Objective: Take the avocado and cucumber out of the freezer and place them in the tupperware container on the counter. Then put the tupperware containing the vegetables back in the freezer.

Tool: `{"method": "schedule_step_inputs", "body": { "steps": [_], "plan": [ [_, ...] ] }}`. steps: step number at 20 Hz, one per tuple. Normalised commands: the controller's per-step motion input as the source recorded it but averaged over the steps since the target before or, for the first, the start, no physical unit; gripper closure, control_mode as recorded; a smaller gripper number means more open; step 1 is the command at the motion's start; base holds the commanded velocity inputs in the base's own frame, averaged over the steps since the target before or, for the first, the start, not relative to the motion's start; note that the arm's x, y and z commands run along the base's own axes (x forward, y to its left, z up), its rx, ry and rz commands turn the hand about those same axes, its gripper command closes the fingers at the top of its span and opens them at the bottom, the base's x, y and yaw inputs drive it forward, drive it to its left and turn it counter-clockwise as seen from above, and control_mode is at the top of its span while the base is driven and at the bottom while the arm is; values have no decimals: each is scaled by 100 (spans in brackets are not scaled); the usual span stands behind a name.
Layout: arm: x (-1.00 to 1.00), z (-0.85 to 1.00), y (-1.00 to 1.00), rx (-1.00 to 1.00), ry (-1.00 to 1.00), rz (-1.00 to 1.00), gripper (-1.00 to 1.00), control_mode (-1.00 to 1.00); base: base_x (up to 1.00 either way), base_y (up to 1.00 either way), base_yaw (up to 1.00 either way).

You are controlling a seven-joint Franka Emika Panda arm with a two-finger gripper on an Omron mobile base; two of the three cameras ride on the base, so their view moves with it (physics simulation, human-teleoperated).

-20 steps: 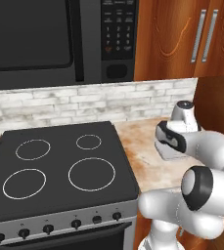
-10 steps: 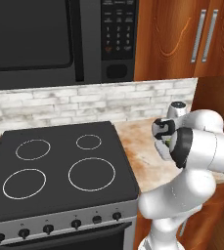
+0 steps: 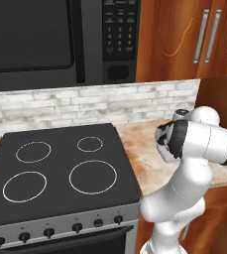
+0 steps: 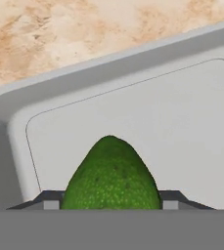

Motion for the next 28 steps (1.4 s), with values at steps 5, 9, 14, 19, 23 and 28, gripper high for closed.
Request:
{"method": "schedule_step_inputs", "body": {
  "steps": [5, 9, 14, 19, 23, 28],
  "plan": [
    [7, -13, 0, 0, 0, 4, -100, -100, 0, 0, 0],
    [0, 3, 0, 0, -8, 4, -100, -100, 0, 0, 0],
    [-23, 37, 0, 0, -16, 1, -100, -100, 0, 0, 0],
    [-84, 83, 3, 0, -30, 0, -100, -100, 0, 0, 0],
    [-100, 99, 15, 0, -27, 0, -100, -100, 0, 0, 0],
    [-100, 100, 33, 0, -7, 0, -100, -100, 0, 0, 0]
  ]
}}
